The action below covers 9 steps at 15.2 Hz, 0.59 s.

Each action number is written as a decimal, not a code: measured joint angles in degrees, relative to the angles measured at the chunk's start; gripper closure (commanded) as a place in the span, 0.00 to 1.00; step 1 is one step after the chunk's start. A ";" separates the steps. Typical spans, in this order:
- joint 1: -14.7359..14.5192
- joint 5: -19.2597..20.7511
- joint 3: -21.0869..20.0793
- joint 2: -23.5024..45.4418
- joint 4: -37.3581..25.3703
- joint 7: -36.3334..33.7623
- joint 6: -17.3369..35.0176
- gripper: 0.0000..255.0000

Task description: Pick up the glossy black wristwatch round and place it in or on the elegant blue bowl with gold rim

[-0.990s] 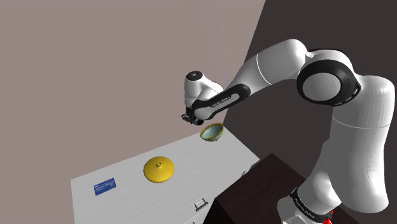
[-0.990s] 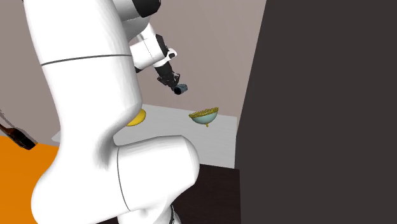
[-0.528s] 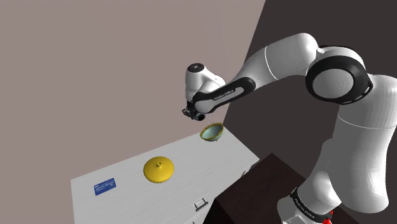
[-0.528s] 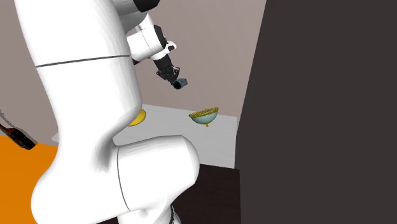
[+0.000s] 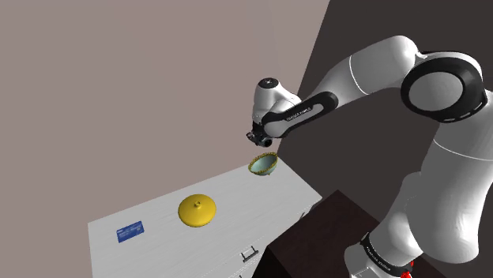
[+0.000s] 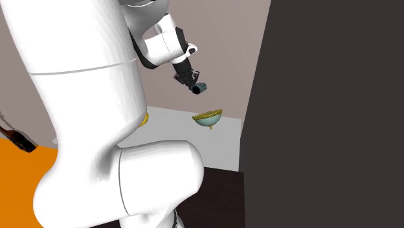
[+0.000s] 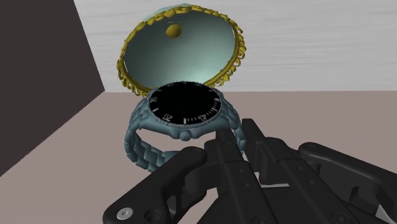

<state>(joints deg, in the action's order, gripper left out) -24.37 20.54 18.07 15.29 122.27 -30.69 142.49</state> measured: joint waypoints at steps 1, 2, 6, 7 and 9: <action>0.61 0.51 0.58 -1.23 1.77 0.72 0.84 1.00; 1.50 0.65 1.14 -1.87 2.75 1.92 1.60 1.00; 2.23 1.31 1.76 -1.33 4.74 2.12 4.39 1.00; 2.32 1.30 1.76 -0.65 4.77 2.00 5.10 1.00; 2.45 1.23 1.71 0.77 4.63 1.73 6.34 1.00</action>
<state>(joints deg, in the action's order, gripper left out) -21.92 21.78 19.78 16.06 126.90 -28.97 148.82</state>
